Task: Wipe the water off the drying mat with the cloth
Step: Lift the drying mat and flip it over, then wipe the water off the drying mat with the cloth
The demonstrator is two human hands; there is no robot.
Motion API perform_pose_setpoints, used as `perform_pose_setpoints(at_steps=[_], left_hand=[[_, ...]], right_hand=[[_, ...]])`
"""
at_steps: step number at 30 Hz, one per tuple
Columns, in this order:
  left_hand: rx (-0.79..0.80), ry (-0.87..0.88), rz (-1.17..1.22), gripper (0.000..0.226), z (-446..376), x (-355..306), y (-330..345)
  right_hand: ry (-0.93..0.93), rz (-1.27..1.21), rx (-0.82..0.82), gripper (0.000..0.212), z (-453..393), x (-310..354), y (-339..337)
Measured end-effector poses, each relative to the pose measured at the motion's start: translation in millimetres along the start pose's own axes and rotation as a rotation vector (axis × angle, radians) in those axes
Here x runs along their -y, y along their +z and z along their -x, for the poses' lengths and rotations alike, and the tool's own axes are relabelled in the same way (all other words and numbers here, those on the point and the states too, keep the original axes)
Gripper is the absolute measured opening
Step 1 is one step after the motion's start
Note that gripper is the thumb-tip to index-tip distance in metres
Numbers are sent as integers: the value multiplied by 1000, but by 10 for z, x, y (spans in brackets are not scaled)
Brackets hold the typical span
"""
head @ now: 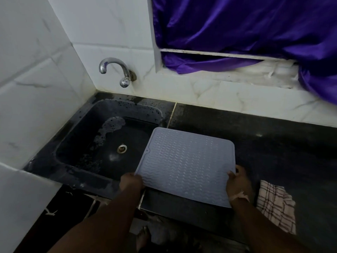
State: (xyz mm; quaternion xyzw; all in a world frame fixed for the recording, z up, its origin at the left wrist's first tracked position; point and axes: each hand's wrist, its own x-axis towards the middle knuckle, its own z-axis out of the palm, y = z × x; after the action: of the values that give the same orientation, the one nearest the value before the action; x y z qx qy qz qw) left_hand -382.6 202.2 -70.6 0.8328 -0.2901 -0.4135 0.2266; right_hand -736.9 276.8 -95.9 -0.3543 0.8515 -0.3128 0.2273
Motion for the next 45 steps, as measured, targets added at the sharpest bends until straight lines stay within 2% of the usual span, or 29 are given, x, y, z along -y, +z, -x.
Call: perform_pose_setpoints(at_steps=[5, 11, 14, 16, 17, 19, 20, 22, 25, 27, 29, 30, 33, 35, 37, 38, 40, 41, 43, 45], left_hand=[[-75, 124, -190, 27, 168, -74, -39], [-93, 249, -336, 43, 337, -56, 70], [-134, 380, -543, 43, 383, -4, 98], [-56, 526, -623, 37, 346, 31, 81], [14, 569, -642, 34, 328, 29, 65], [89, 624, -655, 33, 300, 35, 31], [104, 645, -655, 32, 295, 47, 10], [127, 687, -678, 33, 261, 71, -22], [167, 755, -726, 33, 155, 129, -44], [191, 789, -753, 35, 83, 165, -55], [222, 759, -722, 36, 49, 169, -62], [223, 734, -677, 35, 73, 146, -56], [197, 762, -548, 26, 277, 46, 29], [293, 763, -406, 18, 524, -30, 136], [528, 640, -224, 10, 844, -133, 270], [687, 490, -101, 12, 1040, -208, 330], [977, 168, 97, 33, 1384, -330, 462], [1078, 83, 137, 44, 1535, -370, 507], [1142, 18, 160, 59, 1704, -401, 560], [1150, -88, 270, 66, 1715, -393, 564]], right_hand=[[-57, 137, -54, 29, 39, -98, 63], [-139, 256, -107, 30, 252, -151, -11], [-114, 354, -249, 24, 390, -175, -132], [5, 451, -342, 26, 510, -230, -269], [106, 477, -330, 31, 554, -280, -327], [299, 502, -235, 50, 609, -405, -422], [340, 507, -178, 57, 638, -437, -462], [323, 496, -138, 54, 674, -487, -527], [181, 488, -207, 36, 665, -591, -591], [122, 470, -247, 46, 587, -741, -618], [170, 329, -330, 52, 579, -660, -614], [233, 173, -395, 48, 642, -506, -634], [276, -371, -598, 19, 941, 42, -646], [255, -649, -558, 11, 1161, 255, -596], [228, -809, -425, 12, 1352, 375, -448], [196, -841, -333, 13, 1430, 437, -354], [61, -823, -132, 17, 1577, 594, -179], [-26, -740, -46, 18, 1637, 654, -107], [-214, -544, -10, 17, 1685, 672, 22], [-245, -386, 16, 24, 1641, 601, 90]])
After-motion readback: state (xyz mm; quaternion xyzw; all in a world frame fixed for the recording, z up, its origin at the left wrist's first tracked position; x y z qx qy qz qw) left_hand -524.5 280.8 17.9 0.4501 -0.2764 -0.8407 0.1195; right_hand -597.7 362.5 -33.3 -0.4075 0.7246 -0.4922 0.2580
